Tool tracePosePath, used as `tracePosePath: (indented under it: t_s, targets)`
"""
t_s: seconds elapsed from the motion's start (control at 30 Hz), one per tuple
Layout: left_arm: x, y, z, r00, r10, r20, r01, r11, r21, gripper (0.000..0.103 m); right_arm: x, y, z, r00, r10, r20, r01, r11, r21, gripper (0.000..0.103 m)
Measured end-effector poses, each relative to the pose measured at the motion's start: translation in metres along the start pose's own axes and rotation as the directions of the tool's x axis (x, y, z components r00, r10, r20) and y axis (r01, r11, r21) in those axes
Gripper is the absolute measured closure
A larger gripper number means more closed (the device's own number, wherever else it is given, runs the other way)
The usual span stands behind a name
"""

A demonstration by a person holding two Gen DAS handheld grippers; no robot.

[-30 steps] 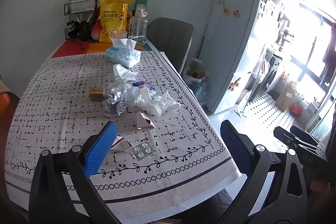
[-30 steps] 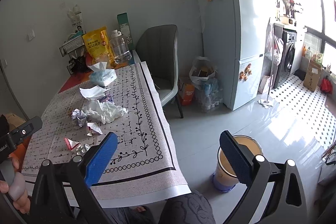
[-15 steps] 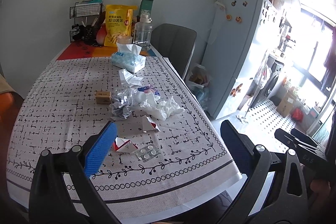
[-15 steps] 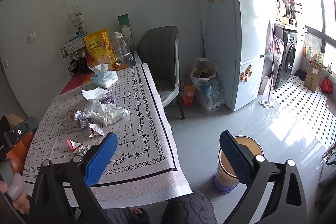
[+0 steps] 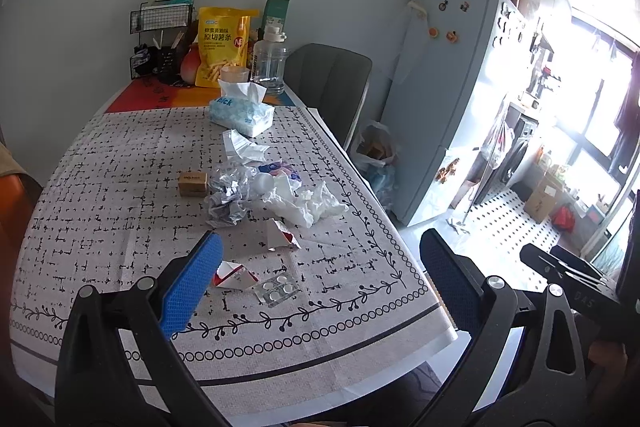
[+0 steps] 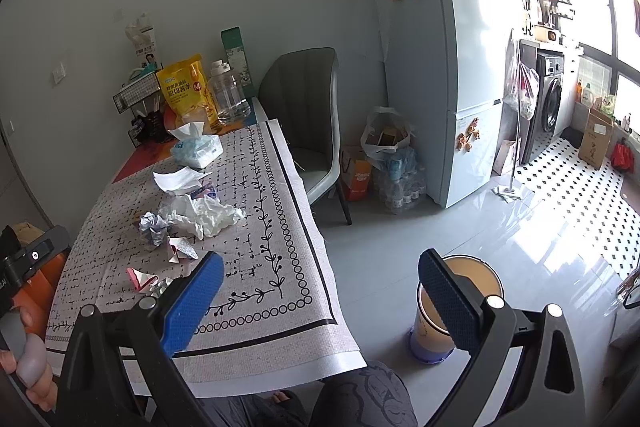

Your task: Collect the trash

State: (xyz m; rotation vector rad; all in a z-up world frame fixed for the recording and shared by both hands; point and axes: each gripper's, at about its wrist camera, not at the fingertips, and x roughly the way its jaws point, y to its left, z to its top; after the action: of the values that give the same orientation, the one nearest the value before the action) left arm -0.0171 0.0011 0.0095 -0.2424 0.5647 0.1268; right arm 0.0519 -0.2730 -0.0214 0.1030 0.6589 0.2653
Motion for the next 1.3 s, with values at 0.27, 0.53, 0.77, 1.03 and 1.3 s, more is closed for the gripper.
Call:
tracePosePath:
  t_s: [0.27, 0.53, 0.77, 1.03, 1.3]
  targets:
    - [-0.003, 0.000, 0.002, 1.000, 0.002, 0.007, -0.002, 1.000, 0.006, 0.005, 0.003, 0.001, -0.001, 1.000, 0.019, -0.008, -0.019, 1.000, 0.012, 0.007]
    - [-0.003, 0.006, 0.002, 1.000, 0.005, 0.020, -0.005, 1.000, -0.012, 0.005, 0.003, 0.007, -0.002, 1.000, 0.018, -0.001, -0.018, 1.000, -0.004, 0.007]
    - [-0.002, 0.010, 0.003, 1.000, -0.006, 0.021, 0.006, 1.000, -0.015, 0.005, 0.009, 0.010, 0.000, 0.999, 0.041, -0.010, -0.040, 0.999, 0.006, 0.007]
    - [0.011, 0.025, 0.000, 1.000, 0.001, 0.011, 0.000, 0.999, -0.036, 0.005, 0.022, 0.016, -0.001, 1.000, 0.000, 0.012, 0.000, 1.000, 0.025, 0.007]
    - [0.038, 0.066, -0.007, 0.999, 0.046, -0.021, -0.048, 0.994, -0.097, 0.005, 0.057, 0.034, -0.006, 0.999, 0.028, 0.028, -0.027, 0.999, -0.025, 0.007]
